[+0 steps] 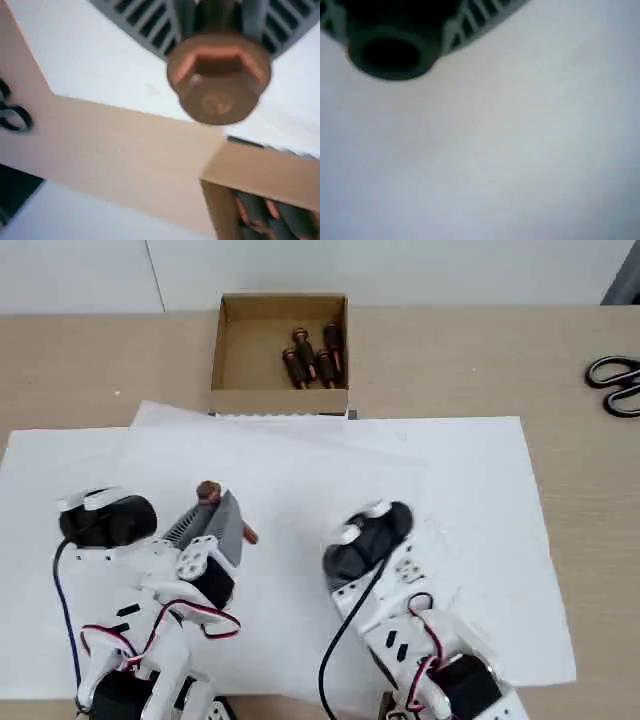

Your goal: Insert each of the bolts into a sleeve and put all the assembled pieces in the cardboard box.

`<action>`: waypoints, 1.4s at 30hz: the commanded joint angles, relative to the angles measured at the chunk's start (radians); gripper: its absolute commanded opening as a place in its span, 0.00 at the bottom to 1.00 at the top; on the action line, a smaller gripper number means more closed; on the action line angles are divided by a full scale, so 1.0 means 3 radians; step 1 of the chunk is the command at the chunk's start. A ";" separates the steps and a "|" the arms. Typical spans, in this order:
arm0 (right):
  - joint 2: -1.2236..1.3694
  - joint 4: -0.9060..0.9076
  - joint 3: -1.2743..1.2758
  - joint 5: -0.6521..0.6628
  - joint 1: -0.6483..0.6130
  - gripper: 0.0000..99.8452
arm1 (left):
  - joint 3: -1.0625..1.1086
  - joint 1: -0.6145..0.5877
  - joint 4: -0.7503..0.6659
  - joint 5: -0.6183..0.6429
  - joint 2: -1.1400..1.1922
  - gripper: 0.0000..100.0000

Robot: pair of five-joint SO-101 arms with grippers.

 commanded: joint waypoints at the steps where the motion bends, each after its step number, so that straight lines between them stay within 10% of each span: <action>1: -0.0033 -0.0243 0.0051 -0.0031 -0.0269 0.00 | -0.0136 0.0210 -0.0005 0.0123 -0.0041 0.00; 42: -0.0033 -0.0678 -0.0005 -0.0020 -0.0524 0.00 | 0.0151 0.0726 -0.0138 0.0153 -0.0046 0.00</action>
